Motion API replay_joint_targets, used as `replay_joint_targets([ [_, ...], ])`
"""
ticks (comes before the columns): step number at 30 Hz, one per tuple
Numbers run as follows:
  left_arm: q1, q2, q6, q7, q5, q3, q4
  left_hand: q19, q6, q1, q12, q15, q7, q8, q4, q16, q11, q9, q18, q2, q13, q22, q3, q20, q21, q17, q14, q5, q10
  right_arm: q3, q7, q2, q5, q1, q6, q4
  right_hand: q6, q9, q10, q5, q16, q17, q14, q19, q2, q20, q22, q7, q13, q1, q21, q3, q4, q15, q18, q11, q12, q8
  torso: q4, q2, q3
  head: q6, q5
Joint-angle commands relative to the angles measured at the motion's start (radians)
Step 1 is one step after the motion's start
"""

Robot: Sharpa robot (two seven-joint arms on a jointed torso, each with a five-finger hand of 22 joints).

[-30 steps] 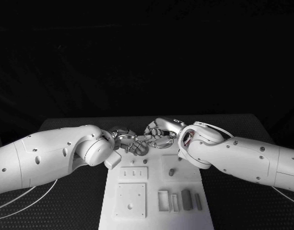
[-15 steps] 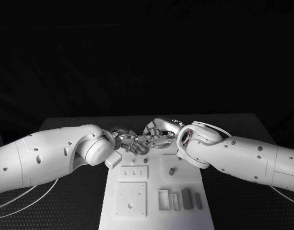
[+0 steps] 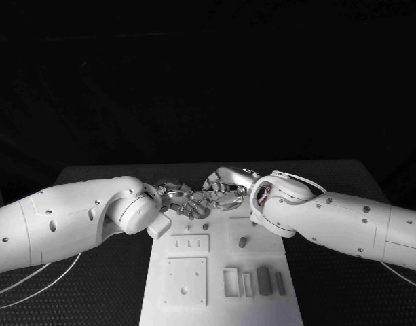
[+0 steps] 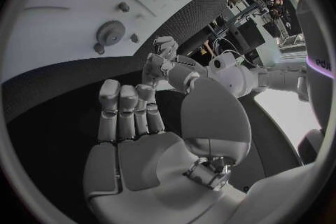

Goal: Assemble the parts on the task board

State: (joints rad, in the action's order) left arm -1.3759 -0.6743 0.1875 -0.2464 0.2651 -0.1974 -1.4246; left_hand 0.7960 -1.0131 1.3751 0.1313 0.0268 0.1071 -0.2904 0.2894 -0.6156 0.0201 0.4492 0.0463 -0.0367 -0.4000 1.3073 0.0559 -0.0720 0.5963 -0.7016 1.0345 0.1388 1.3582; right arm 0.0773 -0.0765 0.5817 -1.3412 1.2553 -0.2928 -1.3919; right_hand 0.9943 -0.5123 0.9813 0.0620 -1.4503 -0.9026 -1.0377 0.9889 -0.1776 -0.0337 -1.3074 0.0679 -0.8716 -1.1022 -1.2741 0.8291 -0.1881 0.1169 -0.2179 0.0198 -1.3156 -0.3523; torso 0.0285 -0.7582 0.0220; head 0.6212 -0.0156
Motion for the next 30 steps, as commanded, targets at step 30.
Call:
replay_joint_targets([
  [30, -0.003, 0.002, 0.006, 0.014, -0.003, 0.004, 0.005, -0.011, -0.048, 0.136, 0.013, -0.005, -0.018, -0.022, -0.01, -0.026, -0.011, 0.019, 0.003, 0.031, -0.038, -0.006, 0.082, -0.003, 0.009, 0.003, 0.0, 0.005, 0.04, 0.003, 0.001, 0.0, -0.003, -0.009, 0.052, 0.009, 0.066, -0.065, -0.008, 0.002, -0.004, -0.002, -0.001, 0.004, 0.013, 0.0, -0.005, 0.015, -0.001, -0.001, -0.005, 0.003, -0.007, 0.004, -0.044, 0.003, -0.007, -0.011, -0.0006, 0.0, 0.0001, 0.007, 0.001],
])
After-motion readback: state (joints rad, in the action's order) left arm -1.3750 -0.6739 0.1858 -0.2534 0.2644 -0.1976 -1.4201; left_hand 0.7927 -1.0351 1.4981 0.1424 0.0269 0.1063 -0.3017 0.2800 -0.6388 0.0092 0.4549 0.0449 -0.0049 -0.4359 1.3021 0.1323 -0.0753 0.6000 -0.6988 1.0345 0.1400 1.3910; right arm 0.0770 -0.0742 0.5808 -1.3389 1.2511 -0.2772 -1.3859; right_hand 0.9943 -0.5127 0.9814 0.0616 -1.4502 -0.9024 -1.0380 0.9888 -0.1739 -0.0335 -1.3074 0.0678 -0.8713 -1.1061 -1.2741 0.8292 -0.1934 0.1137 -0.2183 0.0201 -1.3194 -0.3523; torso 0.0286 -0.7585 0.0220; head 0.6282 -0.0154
